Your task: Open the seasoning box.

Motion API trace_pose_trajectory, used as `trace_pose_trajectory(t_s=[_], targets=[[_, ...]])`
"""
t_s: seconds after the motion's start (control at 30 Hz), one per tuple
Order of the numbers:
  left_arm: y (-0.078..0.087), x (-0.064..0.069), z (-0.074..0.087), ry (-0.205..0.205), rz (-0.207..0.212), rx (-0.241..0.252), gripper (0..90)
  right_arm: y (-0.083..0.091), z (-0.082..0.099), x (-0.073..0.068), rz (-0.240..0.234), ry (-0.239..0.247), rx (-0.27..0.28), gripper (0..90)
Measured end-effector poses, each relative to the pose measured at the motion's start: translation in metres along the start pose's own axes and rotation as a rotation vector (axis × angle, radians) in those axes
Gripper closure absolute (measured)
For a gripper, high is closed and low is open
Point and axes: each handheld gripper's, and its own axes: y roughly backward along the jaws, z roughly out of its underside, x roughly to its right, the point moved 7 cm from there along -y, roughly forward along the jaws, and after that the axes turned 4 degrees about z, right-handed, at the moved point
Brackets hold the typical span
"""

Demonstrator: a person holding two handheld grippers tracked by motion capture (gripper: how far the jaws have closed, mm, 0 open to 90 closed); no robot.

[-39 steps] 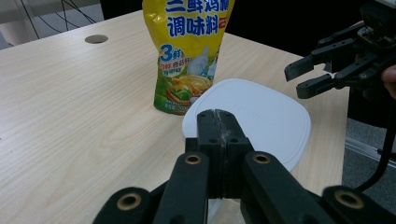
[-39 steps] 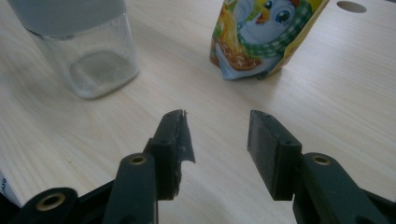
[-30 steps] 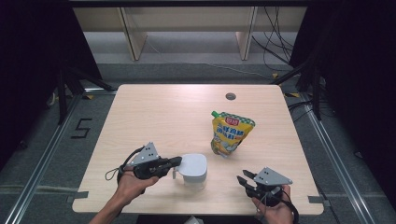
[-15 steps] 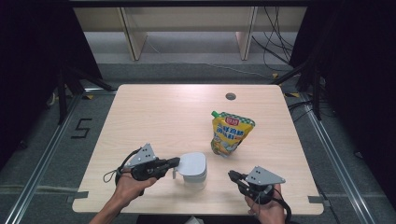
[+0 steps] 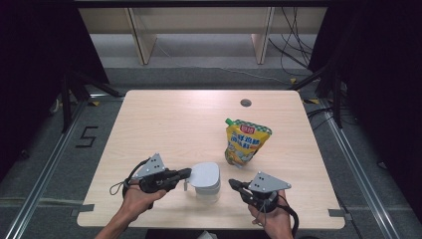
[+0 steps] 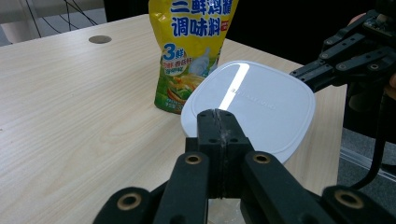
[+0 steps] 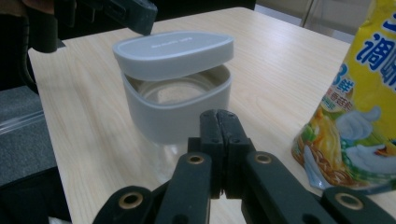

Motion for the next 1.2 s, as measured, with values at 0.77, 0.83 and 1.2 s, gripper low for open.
trace_pose_trajectory(t_s=[0.77, 0.83, 1.2], targets=[[0.001, -0.001, 0.002, -0.001, 0.011, 0.007, 89.1, -0.016, -0.019, -0.013, -0.041, 0.038, -0.012, 90.0], [0.001, -0.001, 0.002, -0.003, 0.01, 0.008, 89.1, -0.018, -0.021, -0.014, -0.043, 0.041, 0.001, 90.0], [0.017, -0.002, 0.005, -0.061, 0.014, 0.02, 63.9, -0.023, -0.034, -0.018, -0.049, 0.064, 0.022, 90.0]])
